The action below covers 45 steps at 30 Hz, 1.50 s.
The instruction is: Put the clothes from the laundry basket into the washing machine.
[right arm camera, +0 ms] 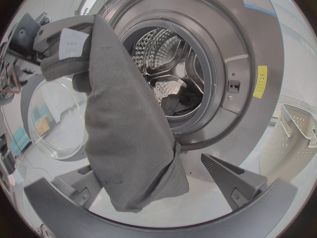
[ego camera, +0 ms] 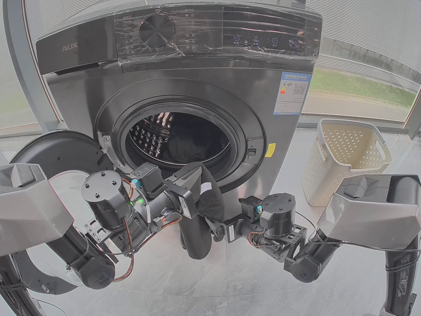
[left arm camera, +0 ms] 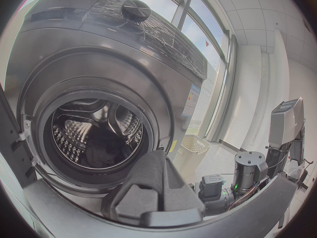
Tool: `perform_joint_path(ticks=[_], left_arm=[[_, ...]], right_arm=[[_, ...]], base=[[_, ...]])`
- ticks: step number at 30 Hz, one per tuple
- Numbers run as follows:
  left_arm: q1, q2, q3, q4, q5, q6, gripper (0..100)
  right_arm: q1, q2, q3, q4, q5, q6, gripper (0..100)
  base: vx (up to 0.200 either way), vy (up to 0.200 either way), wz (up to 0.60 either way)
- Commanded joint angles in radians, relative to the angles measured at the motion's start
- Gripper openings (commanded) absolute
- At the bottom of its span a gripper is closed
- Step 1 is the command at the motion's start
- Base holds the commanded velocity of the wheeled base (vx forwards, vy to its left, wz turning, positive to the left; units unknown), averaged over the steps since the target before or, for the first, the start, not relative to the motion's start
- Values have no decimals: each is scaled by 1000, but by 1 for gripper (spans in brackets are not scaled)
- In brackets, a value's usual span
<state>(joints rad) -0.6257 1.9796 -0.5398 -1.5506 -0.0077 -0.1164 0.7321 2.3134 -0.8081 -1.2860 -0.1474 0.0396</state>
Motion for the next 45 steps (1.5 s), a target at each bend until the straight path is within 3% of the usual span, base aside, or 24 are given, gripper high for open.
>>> perform_joint_path(ticks=[1,6,7,13,21,25,45], left_arm=[[0,2,1,0,0,0,0],[3,2,7,0,0,0,0],[3,2,7,0,0,0,0],[3,2,9,0,0,0,0],[8,15,24,0,-2,0,0],[0,2,31,-2,-3,1,0],[-17,-38,61,-2,5,-2,0]], right_arm=[[0,14,-40,-3,-3,3,100],[0,9,-59,-6,-11,10,100],[0,8,-57,-12,-11,10,0],[-14,-12,-49,-19,-12,22,0],[-20,-172,118,-44,-1,23,0],[-20,-220,148,-46,-1,26,0],[-19,-247,170,-46,-15,62,0]], base=[[0,0,0],[0,0,0],[0,0,0],[0,0,0],[0,0,0],[0,0,0],[0,0,0]])
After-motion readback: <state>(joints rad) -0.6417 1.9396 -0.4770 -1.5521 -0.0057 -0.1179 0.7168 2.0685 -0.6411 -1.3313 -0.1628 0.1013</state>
